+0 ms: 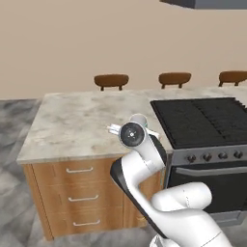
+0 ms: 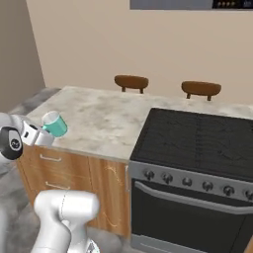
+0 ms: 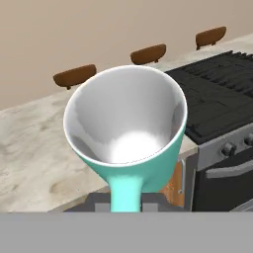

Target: Clear the mugs and bowl far away from the sink.

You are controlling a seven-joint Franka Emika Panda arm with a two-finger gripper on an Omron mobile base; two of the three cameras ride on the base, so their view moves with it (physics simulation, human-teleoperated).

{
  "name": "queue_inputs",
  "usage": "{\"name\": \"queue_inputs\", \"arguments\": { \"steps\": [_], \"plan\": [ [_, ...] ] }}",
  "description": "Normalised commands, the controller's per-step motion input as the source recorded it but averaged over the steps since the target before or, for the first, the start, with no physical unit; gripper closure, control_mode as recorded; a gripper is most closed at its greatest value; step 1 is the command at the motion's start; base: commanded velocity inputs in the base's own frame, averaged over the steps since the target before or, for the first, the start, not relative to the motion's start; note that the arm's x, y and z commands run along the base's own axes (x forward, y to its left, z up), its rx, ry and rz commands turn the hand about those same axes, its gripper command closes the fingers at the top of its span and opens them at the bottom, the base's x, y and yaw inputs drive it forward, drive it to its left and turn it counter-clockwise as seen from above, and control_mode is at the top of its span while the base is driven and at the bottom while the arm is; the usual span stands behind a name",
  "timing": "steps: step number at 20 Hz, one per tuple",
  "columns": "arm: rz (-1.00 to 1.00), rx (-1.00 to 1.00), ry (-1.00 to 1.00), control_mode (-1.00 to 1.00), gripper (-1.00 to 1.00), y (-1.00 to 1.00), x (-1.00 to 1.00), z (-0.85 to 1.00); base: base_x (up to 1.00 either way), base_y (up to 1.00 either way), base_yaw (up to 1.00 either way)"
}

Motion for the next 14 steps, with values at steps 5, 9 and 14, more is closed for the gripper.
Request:
{"name": "queue_inputs", "arguments": {
  "steps": [5, 9, 14],
  "plan": [
    [0.0, 0.0, 0.0, 1.0, 1.0, 0.0, 0.0, 0.0, 0.45, 0.64, -0.13],
    [0.0, 0.0, 0.0, 1.0, 1.0, 0.0, 0.0, 0.0, 0.18, 0.78, -0.09],
    [0.0, 0.0, 0.0, 1.0, 1.0, 0.0, 0.0, 0.0, 0.07, 0.18, 0.0]
  ]
}}
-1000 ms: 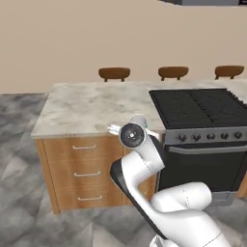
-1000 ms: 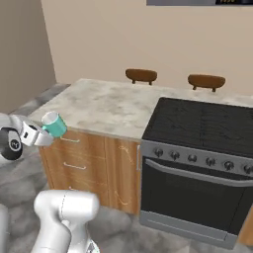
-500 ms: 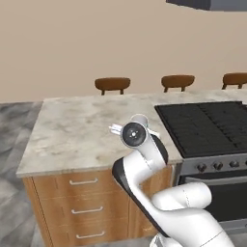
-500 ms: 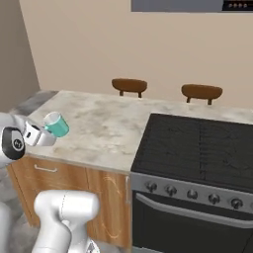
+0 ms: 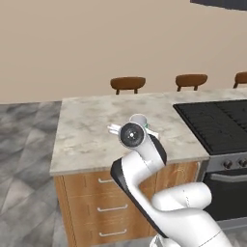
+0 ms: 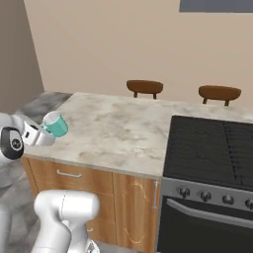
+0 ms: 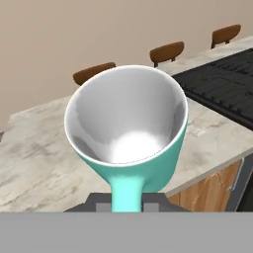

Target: Clear the mugs and bowl far away from the sink.

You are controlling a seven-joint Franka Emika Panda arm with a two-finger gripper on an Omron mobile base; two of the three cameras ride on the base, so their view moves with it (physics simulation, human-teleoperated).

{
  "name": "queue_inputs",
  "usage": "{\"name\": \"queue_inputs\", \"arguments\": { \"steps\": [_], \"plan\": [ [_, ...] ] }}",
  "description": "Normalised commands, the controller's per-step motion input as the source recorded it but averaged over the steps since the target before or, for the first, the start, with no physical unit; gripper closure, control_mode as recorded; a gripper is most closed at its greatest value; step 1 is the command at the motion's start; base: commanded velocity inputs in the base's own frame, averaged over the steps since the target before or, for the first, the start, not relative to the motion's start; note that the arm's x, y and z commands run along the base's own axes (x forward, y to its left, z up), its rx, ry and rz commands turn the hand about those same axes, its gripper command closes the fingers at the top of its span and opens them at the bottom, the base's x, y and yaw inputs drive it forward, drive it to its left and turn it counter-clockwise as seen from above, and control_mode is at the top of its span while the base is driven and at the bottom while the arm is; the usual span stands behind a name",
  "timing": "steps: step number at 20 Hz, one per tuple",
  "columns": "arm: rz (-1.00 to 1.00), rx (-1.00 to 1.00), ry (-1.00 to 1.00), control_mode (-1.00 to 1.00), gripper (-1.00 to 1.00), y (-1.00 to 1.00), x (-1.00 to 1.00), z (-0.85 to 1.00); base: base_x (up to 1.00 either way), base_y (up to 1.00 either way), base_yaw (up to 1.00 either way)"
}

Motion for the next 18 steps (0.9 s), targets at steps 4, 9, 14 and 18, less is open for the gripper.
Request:
{"name": "queue_inputs", "arguments": {
  "steps": [4, 9, 14, 18],
  "plan": [
    [0.0, 0.0, 0.0, 1.0, 1.0, 0.0, 0.0, 0.0, 0.62, 0.0, 0.0],
    [0.0, 0.0, 0.0, 1.0, 1.0, 0.0, 0.0, 0.0, 0.77, -0.01, 0.0],
    [0.0, 0.0, 0.34, -1.0, 1.0, -0.07, 0.64, -0.17, 0.0, 0.0, 0.0],
    [0.0, 0.0, 0.35, -1.0, 1.0, -0.18, 0.44, -0.43, 0.0, 0.0, 0.0]
  ]
}}
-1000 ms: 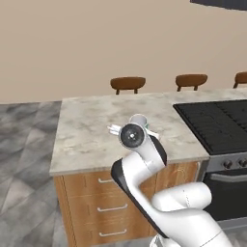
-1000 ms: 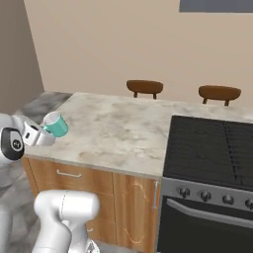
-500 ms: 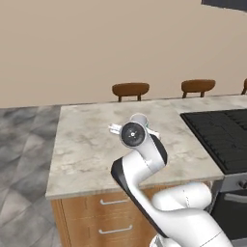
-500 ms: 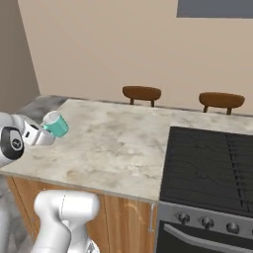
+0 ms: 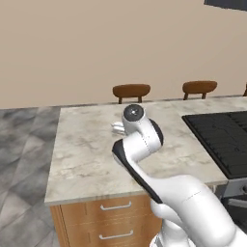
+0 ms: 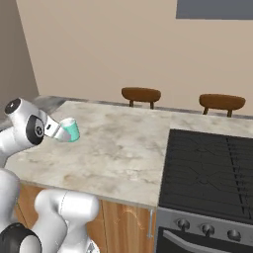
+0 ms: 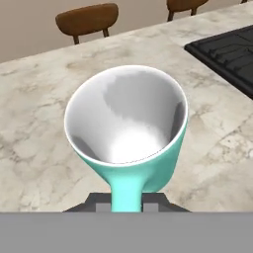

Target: Clear the mugs and bowl far away from the sink.

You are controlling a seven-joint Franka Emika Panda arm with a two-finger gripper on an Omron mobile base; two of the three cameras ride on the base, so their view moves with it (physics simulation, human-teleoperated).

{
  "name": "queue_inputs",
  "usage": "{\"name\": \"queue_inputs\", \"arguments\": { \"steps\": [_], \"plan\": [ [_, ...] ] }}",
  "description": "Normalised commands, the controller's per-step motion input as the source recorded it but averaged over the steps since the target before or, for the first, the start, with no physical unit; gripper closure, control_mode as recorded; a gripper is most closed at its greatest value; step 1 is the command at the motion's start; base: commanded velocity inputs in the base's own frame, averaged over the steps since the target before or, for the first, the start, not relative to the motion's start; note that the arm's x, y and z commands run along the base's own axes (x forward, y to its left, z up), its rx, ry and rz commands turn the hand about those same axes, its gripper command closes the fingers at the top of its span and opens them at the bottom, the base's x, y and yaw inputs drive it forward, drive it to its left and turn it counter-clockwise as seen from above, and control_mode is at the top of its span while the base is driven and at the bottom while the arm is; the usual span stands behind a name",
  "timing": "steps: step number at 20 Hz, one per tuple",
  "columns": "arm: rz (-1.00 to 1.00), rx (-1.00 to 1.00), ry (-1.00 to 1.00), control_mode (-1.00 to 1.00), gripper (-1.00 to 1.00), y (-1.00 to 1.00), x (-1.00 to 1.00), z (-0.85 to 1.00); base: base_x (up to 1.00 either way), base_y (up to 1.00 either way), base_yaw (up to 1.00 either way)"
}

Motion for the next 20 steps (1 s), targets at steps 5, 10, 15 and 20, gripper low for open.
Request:
{"name": "queue_inputs", "arguments": {
  "steps": [5, 10, 15, 20],
  "plan": [
    [0.03, 0.0, 0.22, -1.0, 1.0, -0.16, 0.13, -0.62, 0.0, 0.0, 0.0],
    [0.06, 0.0, 0.08, -1.0, 1.0, -0.25, 0.0, -0.65, 0.0, 0.0, 0.0],
    [0.06, 0.0, 0.0, -1.0, 1.0, -0.38, 0.0, -0.68, 0.0, 0.0, 0.0],
    [0.05, 0.0, 0.0, -1.0, 1.0, -0.39, 0.09, -0.4, 0.0, 0.0, 0.0]
  ]
}}
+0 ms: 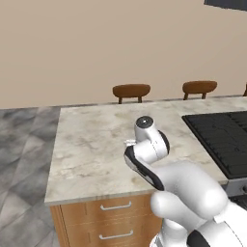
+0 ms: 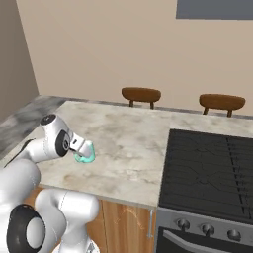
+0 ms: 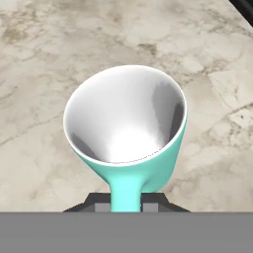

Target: Clear the mugs and bowl far away from the sink.

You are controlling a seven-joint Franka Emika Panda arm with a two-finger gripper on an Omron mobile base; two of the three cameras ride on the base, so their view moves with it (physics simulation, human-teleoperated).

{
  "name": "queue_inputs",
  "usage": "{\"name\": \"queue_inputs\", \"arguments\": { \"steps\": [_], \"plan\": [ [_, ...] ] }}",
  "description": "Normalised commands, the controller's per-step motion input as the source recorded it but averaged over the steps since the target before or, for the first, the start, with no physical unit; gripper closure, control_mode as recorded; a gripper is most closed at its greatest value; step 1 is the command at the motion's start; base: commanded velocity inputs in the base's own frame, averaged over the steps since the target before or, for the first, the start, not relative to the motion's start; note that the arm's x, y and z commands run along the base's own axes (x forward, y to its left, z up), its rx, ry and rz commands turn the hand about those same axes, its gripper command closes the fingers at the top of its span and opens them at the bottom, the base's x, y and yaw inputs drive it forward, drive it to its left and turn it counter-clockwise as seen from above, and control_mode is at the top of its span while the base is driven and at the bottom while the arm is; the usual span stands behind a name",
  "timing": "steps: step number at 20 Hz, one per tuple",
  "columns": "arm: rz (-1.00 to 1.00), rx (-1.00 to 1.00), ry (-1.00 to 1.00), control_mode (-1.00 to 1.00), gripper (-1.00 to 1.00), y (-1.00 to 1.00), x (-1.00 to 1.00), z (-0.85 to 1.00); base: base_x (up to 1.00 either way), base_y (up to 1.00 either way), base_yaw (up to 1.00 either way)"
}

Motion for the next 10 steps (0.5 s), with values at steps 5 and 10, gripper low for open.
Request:
{"name": "queue_inputs", "arguments": {
  "steps": [5, 10],
  "plan": [
    [0.05, 0.0, 0.0, -1.0, 1.0, -0.34, 0.17, -0.29, 0.0, 0.0, 0.0],
    [0.05, 0.0, 0.01, -1.0, 1.0, -0.31, 0.17, -0.29, 0.0, 0.0, 0.0]
  ]
}}
